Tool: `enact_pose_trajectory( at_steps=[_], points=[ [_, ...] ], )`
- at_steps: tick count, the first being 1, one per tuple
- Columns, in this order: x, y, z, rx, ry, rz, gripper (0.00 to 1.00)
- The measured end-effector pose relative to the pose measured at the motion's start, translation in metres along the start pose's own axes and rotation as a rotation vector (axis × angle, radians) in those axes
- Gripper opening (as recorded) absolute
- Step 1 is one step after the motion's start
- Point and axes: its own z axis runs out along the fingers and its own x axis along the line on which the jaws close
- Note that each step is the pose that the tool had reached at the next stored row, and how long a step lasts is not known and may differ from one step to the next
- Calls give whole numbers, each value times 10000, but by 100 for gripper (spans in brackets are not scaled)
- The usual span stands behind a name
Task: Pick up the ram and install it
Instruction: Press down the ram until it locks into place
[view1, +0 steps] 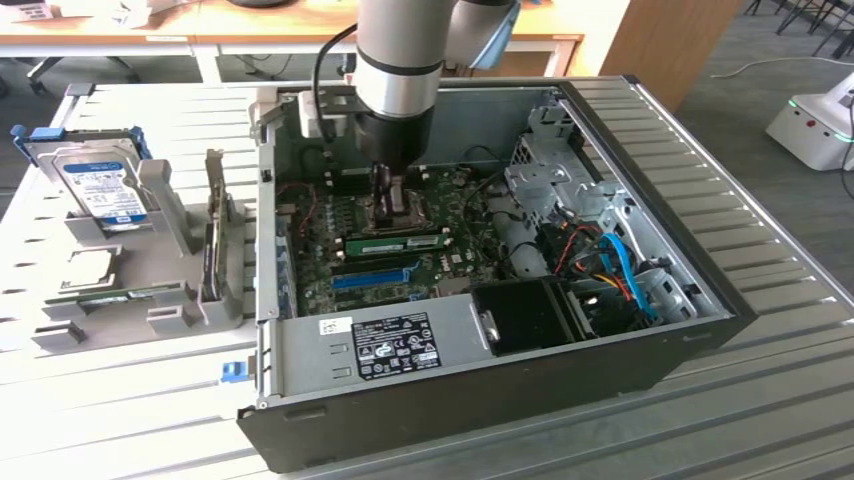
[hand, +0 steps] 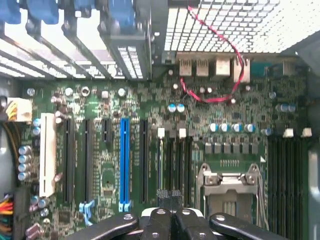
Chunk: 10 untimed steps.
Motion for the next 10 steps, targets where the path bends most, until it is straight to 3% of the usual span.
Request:
enact_pose_trajectory(
  at_steps=[10],
  points=[
    [16,40,2,0,-1,1,11]
  ],
)
